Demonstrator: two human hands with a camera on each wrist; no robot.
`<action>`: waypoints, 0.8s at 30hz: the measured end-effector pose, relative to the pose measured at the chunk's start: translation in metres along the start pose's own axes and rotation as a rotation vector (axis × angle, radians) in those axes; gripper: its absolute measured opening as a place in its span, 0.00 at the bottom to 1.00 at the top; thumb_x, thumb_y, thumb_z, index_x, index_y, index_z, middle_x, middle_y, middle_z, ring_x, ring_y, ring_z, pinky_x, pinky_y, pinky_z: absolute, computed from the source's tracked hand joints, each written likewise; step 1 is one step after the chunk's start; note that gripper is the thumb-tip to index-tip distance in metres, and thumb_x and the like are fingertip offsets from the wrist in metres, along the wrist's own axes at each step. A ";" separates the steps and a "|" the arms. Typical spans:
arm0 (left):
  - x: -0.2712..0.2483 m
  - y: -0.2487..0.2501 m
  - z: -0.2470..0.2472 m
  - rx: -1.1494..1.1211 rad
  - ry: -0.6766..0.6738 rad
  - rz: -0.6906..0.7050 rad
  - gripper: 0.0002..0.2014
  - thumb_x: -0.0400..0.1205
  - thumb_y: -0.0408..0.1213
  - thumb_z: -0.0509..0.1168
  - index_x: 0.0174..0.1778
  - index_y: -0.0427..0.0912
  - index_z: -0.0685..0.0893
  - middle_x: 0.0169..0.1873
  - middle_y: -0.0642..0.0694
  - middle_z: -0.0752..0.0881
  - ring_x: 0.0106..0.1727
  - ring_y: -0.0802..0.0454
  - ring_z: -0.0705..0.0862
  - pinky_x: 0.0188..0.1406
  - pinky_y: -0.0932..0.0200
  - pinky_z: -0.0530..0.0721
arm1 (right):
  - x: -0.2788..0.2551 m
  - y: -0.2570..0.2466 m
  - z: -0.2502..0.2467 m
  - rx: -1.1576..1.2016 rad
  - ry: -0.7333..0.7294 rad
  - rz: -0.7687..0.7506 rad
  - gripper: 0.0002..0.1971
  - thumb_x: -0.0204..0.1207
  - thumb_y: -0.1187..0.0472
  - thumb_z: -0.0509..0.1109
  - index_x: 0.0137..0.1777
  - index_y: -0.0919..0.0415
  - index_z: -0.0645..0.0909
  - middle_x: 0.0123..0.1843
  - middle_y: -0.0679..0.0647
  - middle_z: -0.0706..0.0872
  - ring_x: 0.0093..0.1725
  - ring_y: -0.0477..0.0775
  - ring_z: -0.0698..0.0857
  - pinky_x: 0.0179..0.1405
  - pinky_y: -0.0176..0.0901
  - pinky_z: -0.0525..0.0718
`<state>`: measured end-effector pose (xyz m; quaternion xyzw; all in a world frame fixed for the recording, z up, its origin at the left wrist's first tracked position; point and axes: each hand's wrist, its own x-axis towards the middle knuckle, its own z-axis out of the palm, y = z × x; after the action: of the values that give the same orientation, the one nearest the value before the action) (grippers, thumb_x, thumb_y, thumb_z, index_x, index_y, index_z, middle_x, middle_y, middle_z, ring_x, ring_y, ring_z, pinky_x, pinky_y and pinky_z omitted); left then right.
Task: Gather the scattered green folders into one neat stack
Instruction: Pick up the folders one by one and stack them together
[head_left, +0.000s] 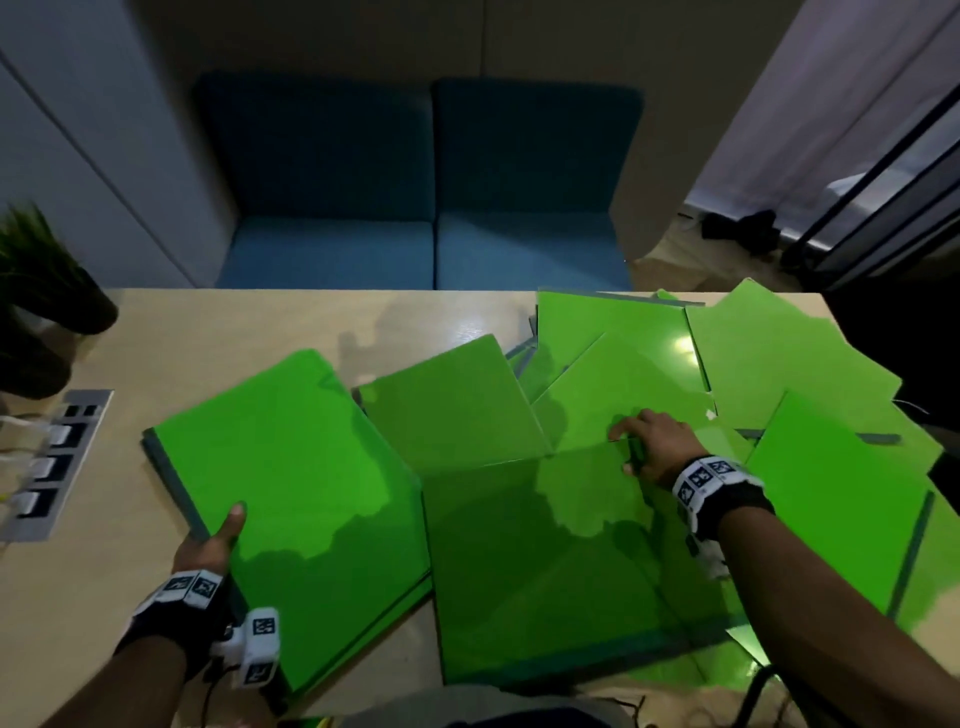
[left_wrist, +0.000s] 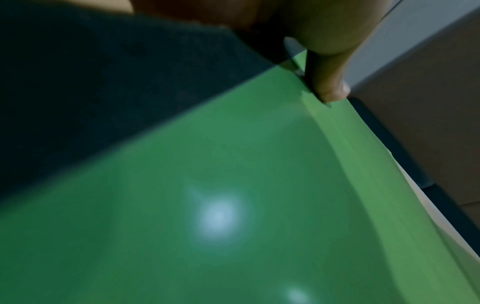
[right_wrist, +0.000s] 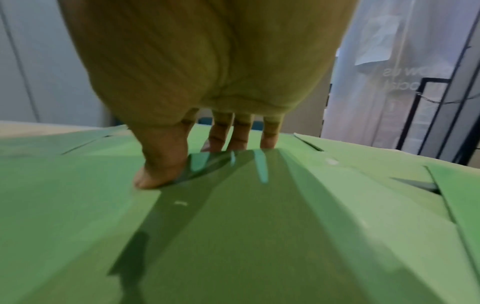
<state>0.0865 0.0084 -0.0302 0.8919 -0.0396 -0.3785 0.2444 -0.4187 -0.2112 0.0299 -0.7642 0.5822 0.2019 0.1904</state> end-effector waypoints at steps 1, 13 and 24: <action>-0.001 0.000 0.000 -0.005 -0.001 0.001 0.41 0.78 0.58 0.66 0.74 0.24 0.69 0.72 0.22 0.72 0.68 0.23 0.74 0.67 0.35 0.74 | -0.001 -0.002 0.005 -0.006 0.024 -0.021 0.30 0.69 0.46 0.78 0.71 0.42 0.73 0.72 0.50 0.74 0.75 0.58 0.71 0.79 0.58 0.64; -0.005 -0.004 -0.006 0.026 -0.070 -0.043 0.47 0.73 0.65 0.67 0.75 0.27 0.70 0.73 0.25 0.73 0.68 0.25 0.76 0.67 0.36 0.75 | 0.019 -0.053 -0.013 -0.261 -0.095 -0.135 0.44 0.60 0.38 0.81 0.75 0.53 0.73 0.70 0.53 0.76 0.71 0.57 0.75 0.72 0.53 0.75; -0.008 -0.005 -0.011 0.006 -0.112 0.018 0.32 0.78 0.49 0.70 0.64 0.22 0.77 0.62 0.22 0.81 0.51 0.33 0.79 0.54 0.42 0.76 | 0.027 -0.078 -0.052 -0.308 -0.184 -0.226 0.40 0.63 0.44 0.83 0.75 0.45 0.71 0.63 0.51 0.86 0.67 0.60 0.81 0.67 0.53 0.79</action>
<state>0.0875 0.0196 -0.0206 0.8696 -0.0623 -0.4254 0.2427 -0.3326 -0.2408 0.0636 -0.8231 0.4353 0.3346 0.1453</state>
